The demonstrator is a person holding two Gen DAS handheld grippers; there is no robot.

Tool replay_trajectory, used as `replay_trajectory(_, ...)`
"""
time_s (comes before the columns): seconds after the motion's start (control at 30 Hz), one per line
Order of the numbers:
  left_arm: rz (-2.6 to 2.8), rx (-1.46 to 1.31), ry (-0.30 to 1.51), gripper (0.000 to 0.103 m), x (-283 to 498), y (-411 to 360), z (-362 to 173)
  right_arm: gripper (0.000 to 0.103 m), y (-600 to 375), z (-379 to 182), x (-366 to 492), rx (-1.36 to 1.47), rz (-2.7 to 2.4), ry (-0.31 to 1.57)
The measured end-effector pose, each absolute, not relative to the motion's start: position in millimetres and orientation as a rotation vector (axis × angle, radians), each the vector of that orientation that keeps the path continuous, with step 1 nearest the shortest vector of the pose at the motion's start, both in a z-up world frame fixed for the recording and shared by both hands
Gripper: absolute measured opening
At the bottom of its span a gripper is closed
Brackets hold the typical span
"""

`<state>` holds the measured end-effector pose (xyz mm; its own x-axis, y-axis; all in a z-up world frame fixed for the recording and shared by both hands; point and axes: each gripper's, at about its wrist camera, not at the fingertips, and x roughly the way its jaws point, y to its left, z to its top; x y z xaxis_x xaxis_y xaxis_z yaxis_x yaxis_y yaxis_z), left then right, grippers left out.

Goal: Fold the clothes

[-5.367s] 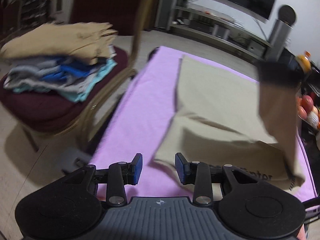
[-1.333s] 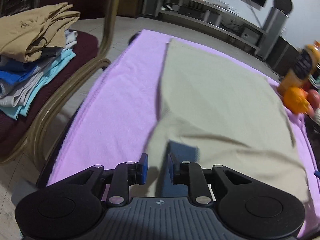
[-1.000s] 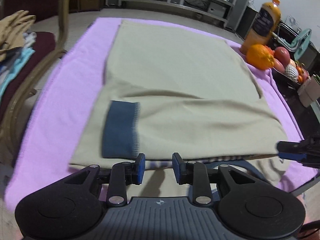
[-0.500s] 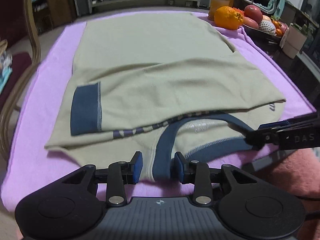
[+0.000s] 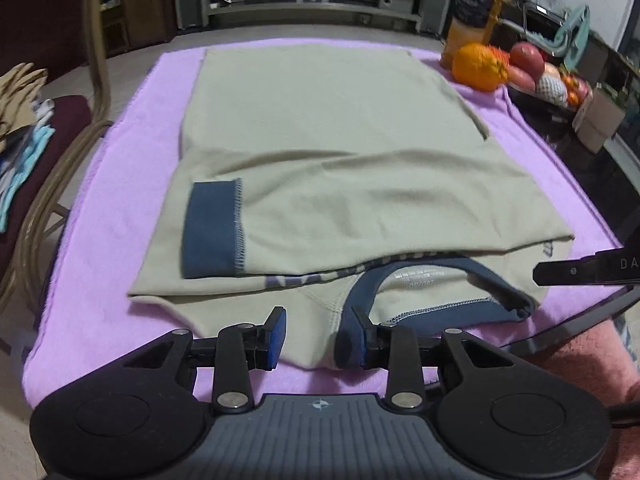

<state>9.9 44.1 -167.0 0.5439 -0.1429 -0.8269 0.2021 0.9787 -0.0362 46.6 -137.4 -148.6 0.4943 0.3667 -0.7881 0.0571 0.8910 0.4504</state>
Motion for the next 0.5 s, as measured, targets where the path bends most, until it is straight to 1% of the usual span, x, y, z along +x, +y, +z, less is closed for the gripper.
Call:
replay_trajectory(0.07,-0.205,0.1,1.02,0.033,15,38,-181,0.009,-135,-149,48,0.438,0.202,1.059)
replay_trajectory(0.1,-0.2,0.112,1.005,0.033,13,37,-182,0.009,-134,-149,49,0.43,0.206,1.066)
replay_trajectory(0.23,-0.229,0.122,1.033,0.032,10,41,-176,0.01,-129,-150,53,0.399,0.219,1.093)
replay_trajectory(0.33,-0.227,0.105,1.004,0.032,12,49,-160,0.01,-126,-150,55,0.375,0.229,1.112)
replay_trajectory(0.5,-0.189,0.058,0.888,0.032,42,67,-116,0.012,-132,-98,73,0.405,0.264,0.994)
